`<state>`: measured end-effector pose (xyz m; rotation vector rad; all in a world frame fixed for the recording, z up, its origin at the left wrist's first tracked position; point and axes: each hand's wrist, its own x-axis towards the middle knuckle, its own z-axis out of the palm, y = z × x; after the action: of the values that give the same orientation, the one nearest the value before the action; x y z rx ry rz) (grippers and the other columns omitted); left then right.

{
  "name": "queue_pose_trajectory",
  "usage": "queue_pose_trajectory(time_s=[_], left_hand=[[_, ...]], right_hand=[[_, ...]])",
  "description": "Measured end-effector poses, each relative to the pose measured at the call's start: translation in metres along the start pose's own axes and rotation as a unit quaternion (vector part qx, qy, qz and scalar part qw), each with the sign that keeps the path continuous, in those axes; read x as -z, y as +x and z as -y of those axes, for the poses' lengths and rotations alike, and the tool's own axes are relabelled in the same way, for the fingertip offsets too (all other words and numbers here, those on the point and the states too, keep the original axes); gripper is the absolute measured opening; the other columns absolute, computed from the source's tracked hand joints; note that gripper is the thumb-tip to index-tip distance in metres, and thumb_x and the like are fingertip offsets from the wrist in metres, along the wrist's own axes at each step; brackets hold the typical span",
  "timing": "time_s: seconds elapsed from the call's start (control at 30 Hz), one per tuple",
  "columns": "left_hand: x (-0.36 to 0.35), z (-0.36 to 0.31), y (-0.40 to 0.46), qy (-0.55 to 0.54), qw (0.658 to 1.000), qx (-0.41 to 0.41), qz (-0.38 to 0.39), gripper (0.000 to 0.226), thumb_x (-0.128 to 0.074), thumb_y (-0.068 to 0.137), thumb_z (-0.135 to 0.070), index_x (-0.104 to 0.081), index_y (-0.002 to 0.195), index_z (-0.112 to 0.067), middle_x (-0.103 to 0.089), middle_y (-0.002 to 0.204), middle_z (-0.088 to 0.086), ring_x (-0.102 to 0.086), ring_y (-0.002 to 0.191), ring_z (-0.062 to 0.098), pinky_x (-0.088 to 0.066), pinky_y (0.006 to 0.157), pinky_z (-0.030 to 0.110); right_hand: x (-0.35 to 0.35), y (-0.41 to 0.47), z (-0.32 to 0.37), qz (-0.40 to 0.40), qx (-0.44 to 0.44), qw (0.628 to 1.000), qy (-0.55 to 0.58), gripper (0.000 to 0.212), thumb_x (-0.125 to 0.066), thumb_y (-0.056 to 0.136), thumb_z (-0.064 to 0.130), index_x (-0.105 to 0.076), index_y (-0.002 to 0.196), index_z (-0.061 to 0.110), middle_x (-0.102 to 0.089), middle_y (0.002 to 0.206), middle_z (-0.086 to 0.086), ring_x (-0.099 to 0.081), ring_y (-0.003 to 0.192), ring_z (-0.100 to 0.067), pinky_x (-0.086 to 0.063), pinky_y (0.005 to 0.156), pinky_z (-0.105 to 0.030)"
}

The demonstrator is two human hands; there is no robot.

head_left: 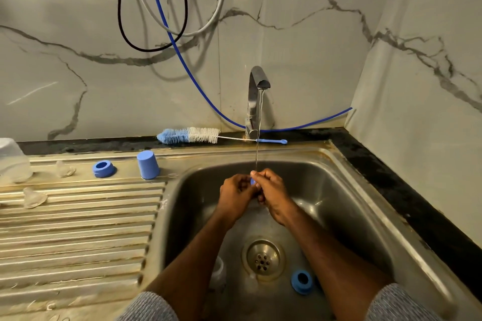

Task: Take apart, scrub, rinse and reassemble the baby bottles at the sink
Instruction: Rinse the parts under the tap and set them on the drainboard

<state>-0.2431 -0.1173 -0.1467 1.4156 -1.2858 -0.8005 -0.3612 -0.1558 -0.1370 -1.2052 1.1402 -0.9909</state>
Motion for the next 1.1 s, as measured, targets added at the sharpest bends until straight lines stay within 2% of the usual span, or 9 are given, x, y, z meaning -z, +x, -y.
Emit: queue_pose_trajectory(time_s=[0.13,0.33,0.43,0.5,0.6,0.7,0.8,0.93,1.1], left_hand=[[-0.007,-0.005,-0.006,0.057,0.995,-0.079,0.018,0.029,-0.078,0.086,-0.009,-0.070,0.114,-0.010,-0.073,0.095,-0.008,-0.070,0.087,-0.003,-0.056,0.078,0.016],[0.001,-0.007,-0.006,-0.131,0.991,0.024,0.000,0.018,-0.070,0.094,-0.016,-0.073,0.110,-0.008,-0.078,0.096,0.009,-0.075,0.091,0.022,-0.060,0.090,0.043],[0.005,-0.005,-0.006,-0.192,0.980,0.051,0.027,0.016,-0.066,0.095,-0.004,-0.070,0.110,-0.003,-0.076,0.100,0.020,-0.074,0.094,0.031,-0.058,0.094,0.047],[0.005,-0.002,-0.007,-0.171,0.984,0.040,0.031,0.028,-0.066,0.092,0.003,-0.066,0.118,-0.008,-0.075,0.108,0.014,-0.073,0.103,0.029,-0.059,0.093,0.044],[0.007,0.001,-0.006,-0.128,0.992,0.009,0.018,0.042,-0.063,0.090,0.009,-0.063,0.123,-0.018,-0.074,0.112,0.004,-0.072,0.105,0.018,-0.060,0.089,0.037],[0.009,-0.004,-0.006,-0.164,0.986,0.025,0.021,0.042,-0.061,0.090,0.011,-0.064,0.122,-0.018,-0.074,0.110,0.006,-0.074,0.100,0.021,-0.061,0.084,0.036],[0.007,-0.011,-0.006,-0.235,0.967,0.095,0.010,0.032,-0.049,0.098,0.005,-0.064,0.120,-0.013,-0.074,0.107,0.013,-0.075,0.090,0.025,-0.061,0.079,0.038],[0.003,-0.008,-0.006,-0.267,0.953,0.139,0.016,0.026,-0.044,0.108,-0.019,-0.065,0.119,-0.008,-0.073,0.108,0.019,-0.074,0.088,0.026,-0.062,0.074,0.035],[0.003,-0.006,-0.006,-0.303,0.938,0.159,0.047,0.028,-0.048,0.106,-0.017,-0.066,0.122,-0.002,-0.073,0.112,0.021,-0.075,0.095,0.026,-0.061,0.077,0.031]], right_hand=[[-0.002,0.001,0.003,-0.102,-0.001,0.995,-0.006,0.026,-0.058,0.100,0.034,-0.056,0.078,0.019,-0.065,0.082,-0.011,-0.061,0.074,-0.025,-0.045,0.058,-0.031],[0.002,-0.004,0.009,0.026,-0.012,0.998,0.055,0.024,-0.057,0.100,0.031,-0.065,0.079,0.023,-0.062,0.073,-0.005,-0.051,0.056,-0.013,-0.038,0.049,-0.025],[0.000,-0.001,0.004,0.020,0.025,0.999,0.021,0.016,-0.061,0.099,0.024,-0.067,0.084,0.020,-0.063,0.071,-0.003,-0.052,0.052,-0.011,-0.037,0.045,-0.022],[-0.002,0.001,0.002,-0.003,0.047,0.999,-0.006,0.007,-0.065,0.096,0.017,-0.070,0.093,0.017,-0.065,0.074,-0.002,-0.054,0.055,-0.009,-0.040,0.045,-0.020],[-0.008,0.002,-0.001,-0.006,0.076,0.996,-0.048,0.019,-0.071,0.090,0.009,-0.071,0.106,0.020,-0.072,0.099,-0.001,-0.068,0.084,-0.011,-0.055,0.061,-0.020],[-0.006,0.005,-0.002,-0.021,0.091,0.993,-0.074,0.036,-0.077,0.083,0.003,-0.069,0.114,0.020,-0.069,0.114,0.001,-0.066,0.104,-0.014,-0.062,0.080,-0.031],[0.001,0.008,-0.001,-0.030,0.090,0.992,-0.089,0.051,-0.080,0.078,-0.003,-0.064,0.124,0.013,-0.066,0.120,0.000,-0.064,0.109,-0.015,-0.059,0.082,-0.024],[0.012,0.006,-0.001,0.014,0.092,0.991,-0.094,0.046,-0.078,0.076,-0.010,-0.067,0.115,0.010,-0.070,0.114,-0.005,-0.068,0.105,-0.020,-0.057,0.078,-0.017],[0.018,0.002,-0.002,0.072,0.099,0.992,-0.039,0.037,-0.075,0.079,-0.007,-0.072,0.113,0.009,-0.073,0.111,-0.006,-0.070,0.104,-0.021,-0.060,0.084,-0.032]])
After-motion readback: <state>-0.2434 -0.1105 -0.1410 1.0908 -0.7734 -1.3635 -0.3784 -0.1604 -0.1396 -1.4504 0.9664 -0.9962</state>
